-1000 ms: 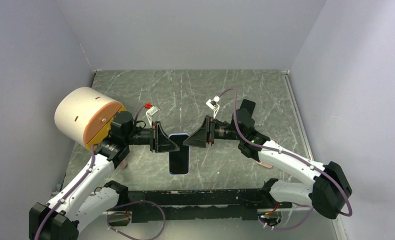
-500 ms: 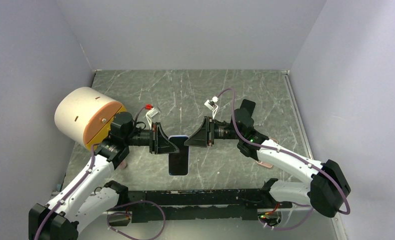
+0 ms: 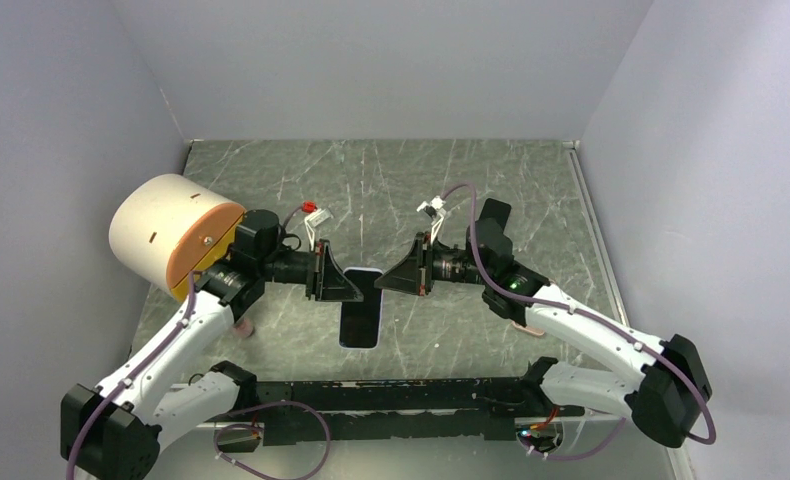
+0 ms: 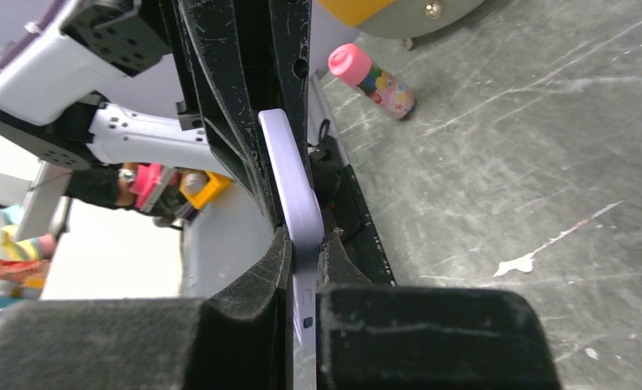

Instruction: Put the phone into the phone case

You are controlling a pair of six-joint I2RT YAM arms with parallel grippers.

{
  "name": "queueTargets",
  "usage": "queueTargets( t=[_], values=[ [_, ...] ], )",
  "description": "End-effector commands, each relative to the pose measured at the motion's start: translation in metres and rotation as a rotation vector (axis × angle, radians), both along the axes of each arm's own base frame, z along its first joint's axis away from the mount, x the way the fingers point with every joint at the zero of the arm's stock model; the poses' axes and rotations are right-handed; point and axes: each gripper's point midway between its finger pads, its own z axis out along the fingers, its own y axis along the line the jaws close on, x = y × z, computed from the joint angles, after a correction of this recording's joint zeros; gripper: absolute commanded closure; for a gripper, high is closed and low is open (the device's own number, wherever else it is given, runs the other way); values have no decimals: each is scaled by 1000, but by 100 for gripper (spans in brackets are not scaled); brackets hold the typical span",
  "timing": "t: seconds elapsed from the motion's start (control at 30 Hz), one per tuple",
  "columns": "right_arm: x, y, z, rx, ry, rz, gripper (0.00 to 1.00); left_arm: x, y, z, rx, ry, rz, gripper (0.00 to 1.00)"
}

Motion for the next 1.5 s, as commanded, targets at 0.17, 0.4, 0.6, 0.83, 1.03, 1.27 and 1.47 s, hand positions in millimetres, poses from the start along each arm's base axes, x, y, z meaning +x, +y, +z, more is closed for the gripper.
queueTargets(
  t=[0.17, 0.4, 0.6, 0.83, 1.03, 1.27, 1.47],
  values=[
    [-9, -7, 37, 66, -179, -32, 72, 26, 7, 17, -11, -87, 193, 97],
    [-36, -11, 19, 139, -112, 64, 36, 23, 4, 74, -165, -175, 200, 97],
    [-38, -6, 19, 191, -74, 88, 36, 21, -2, 99, -248, -196, 158, 97],
    [-35, 4, 23, 231, -43, 97, 47, 22, -4, 99, -292, -168, 147, 97],
    [-25, 7, 22, 230, -18, 49, 90, 26, -4, 93, -259, -140, 168, 90],
    [-11, 0, 32, 244, -29, -64, 100, 27, -1, 79, -170, -77, 200, 50],
    [-2, -5, 48, 285, -39, -130, 100, 27, 1, 74, -157, -33, 225, 40]
  ],
)
